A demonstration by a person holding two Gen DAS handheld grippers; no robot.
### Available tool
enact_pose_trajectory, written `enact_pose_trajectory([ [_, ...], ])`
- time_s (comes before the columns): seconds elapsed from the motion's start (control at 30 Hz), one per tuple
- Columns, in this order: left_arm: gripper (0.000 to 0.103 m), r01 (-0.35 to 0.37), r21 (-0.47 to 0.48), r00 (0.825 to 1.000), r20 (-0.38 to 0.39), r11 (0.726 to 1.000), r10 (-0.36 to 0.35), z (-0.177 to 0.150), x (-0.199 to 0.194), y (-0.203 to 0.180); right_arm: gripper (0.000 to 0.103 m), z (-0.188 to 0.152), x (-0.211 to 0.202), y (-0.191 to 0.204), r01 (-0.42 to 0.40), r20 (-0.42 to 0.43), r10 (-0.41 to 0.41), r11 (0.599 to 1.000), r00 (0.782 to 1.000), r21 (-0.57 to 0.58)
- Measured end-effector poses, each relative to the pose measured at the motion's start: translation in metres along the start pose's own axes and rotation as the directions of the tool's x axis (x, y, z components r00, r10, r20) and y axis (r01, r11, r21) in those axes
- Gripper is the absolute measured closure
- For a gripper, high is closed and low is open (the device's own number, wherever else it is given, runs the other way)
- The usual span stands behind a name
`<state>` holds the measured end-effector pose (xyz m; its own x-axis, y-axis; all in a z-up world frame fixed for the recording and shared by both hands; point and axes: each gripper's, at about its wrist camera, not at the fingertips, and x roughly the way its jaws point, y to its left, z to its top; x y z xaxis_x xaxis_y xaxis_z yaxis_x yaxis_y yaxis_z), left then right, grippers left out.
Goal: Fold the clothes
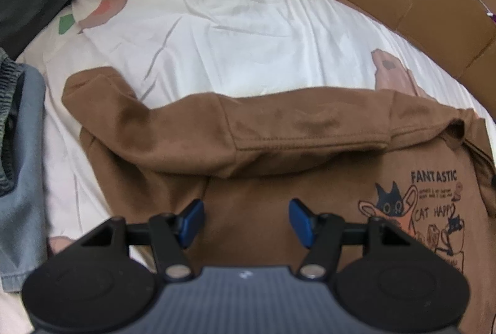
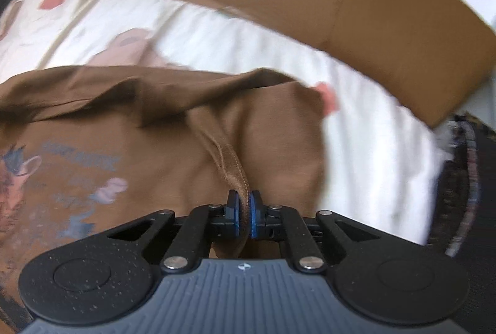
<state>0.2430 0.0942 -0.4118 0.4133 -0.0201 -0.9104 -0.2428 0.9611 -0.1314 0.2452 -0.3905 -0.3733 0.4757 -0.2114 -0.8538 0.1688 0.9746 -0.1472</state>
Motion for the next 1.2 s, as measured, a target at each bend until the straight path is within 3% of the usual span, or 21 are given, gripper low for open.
enact_pose_trajectory([
  [0.3, 0.039, -0.018, -0.024, 1.000, 0.005, 1.000, 0.018, 0.005, 0.001, 0.003, 0.098, -0.008, -0.005, -0.071, 0.156, -0.026, -0.154, 0.980, 0.988, 0.122],
  [0.63, 0.039, -0.041, -0.012, 0.999, 0.014, 0.999, 0.041, 0.009, 0.002, 0.000, 0.097, -0.022, -0.008, -0.117, 0.333, -0.099, -0.318, 0.918, 0.943, 0.216],
  [0.8, 0.039, -0.050, -0.008, 0.998, 0.033, 0.999, 0.050, 0.012, -0.001, 0.001, 0.092, -0.028, -0.023, -0.116, 0.340, -0.089, -0.329, 0.921, 0.940, 0.190],
  [0.87, 0.039, -0.057, 0.004, 0.998, 0.037, 0.998, 0.057, 0.012, -0.001, 0.001, 0.084, -0.026, -0.026, -0.111, 0.340, -0.071, -0.332, 0.923, 0.940, 0.178],
  [0.97, 0.039, -0.073, 0.036, 0.997, 0.038, 0.997, 0.072, 0.012, -0.002, 0.000, 0.084, -0.021, -0.032, -0.105, 0.334, -0.039, -0.332, 0.928, 0.943, 0.164],
  [1.1, 0.040, -0.108, 0.126, 0.993, 0.062, 0.986, 0.100, 0.012, -0.005, -0.007, 0.079, -0.010, -0.040, -0.097, 0.296, 0.007, -0.301, 0.942, 0.954, 0.157],
  [1.2, 0.040, -0.140, 0.238, 0.988, 0.098, 0.961, 0.120, 0.012, -0.008, -0.018, 0.075, -0.004, -0.042, -0.090, 0.250, 0.031, -0.256, 0.958, 0.966, 0.144],
])
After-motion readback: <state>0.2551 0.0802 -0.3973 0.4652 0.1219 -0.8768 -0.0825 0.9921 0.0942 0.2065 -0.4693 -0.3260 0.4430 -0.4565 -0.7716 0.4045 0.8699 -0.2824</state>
